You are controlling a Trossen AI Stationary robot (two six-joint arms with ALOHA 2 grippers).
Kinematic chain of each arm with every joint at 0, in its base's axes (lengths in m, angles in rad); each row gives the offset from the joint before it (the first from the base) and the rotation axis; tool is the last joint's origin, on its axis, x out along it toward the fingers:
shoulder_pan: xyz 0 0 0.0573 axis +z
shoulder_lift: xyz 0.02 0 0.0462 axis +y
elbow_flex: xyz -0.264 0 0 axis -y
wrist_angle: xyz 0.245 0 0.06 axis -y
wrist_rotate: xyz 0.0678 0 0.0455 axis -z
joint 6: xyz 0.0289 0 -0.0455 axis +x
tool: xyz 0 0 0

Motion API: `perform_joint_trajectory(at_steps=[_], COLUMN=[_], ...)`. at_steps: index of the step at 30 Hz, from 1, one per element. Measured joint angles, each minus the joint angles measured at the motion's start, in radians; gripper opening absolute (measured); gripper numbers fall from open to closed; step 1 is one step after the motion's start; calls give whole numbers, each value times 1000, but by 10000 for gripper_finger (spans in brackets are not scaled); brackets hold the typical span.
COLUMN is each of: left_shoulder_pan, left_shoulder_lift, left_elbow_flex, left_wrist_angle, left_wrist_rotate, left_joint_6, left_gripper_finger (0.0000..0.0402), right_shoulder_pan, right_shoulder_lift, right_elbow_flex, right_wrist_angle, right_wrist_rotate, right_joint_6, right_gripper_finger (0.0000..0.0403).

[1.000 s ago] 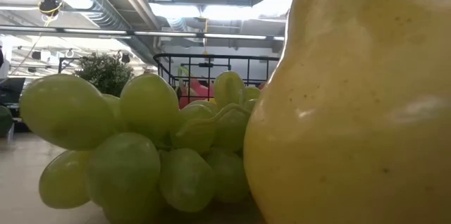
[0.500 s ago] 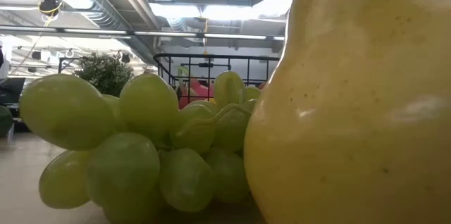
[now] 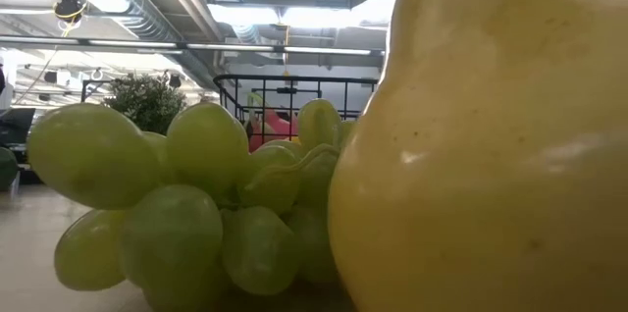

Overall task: Build produce basket
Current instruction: Put the yellow pear into the black wire basket

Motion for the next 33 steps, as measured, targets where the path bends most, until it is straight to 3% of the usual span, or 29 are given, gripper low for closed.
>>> perform_joint_trajectory(at_steps=[16,33], left_shoulder_pan=[0,0], left_shoulder_lift=[0,0], left_elbow_flex=[0,0], left_wrist_angle=[0,0], left_wrist_rotate=[0,0], left_joint_6=[0,0], left_gripper_finger=[69,69], right_shoulder_pan=[-1,-7], right_shoulder_lift=[0,0], right_elbow_flex=[0,0], right_wrist_angle=[2,6], right_wrist_rotate=[20,38], right_joint_6=[-4,-33], right_gripper_finger=[100,33])
